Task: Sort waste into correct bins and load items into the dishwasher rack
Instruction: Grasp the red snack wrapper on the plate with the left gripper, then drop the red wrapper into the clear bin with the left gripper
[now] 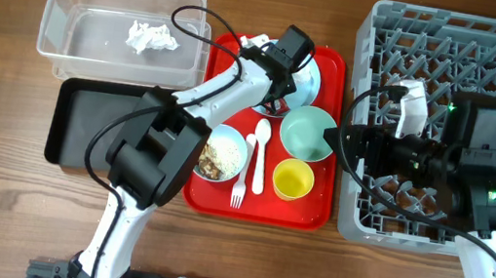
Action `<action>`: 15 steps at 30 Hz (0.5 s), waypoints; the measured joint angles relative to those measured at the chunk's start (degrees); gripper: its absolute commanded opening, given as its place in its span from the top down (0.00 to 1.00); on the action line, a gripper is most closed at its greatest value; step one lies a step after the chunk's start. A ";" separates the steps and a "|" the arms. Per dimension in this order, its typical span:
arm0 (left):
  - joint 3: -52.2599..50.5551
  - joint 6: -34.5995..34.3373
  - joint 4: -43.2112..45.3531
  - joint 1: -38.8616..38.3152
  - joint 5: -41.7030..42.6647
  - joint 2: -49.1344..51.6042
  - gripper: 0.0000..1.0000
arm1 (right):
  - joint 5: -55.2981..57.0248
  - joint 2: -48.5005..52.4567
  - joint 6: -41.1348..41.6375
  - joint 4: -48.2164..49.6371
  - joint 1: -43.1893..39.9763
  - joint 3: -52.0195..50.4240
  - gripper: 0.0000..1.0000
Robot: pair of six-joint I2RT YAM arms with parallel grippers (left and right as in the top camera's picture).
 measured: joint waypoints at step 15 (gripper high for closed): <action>1.38 6.45 -10.54 5.86 2.21 -7.74 0.96 | 0.00 0.00 0.00 0.00 0.00 0.00 0.00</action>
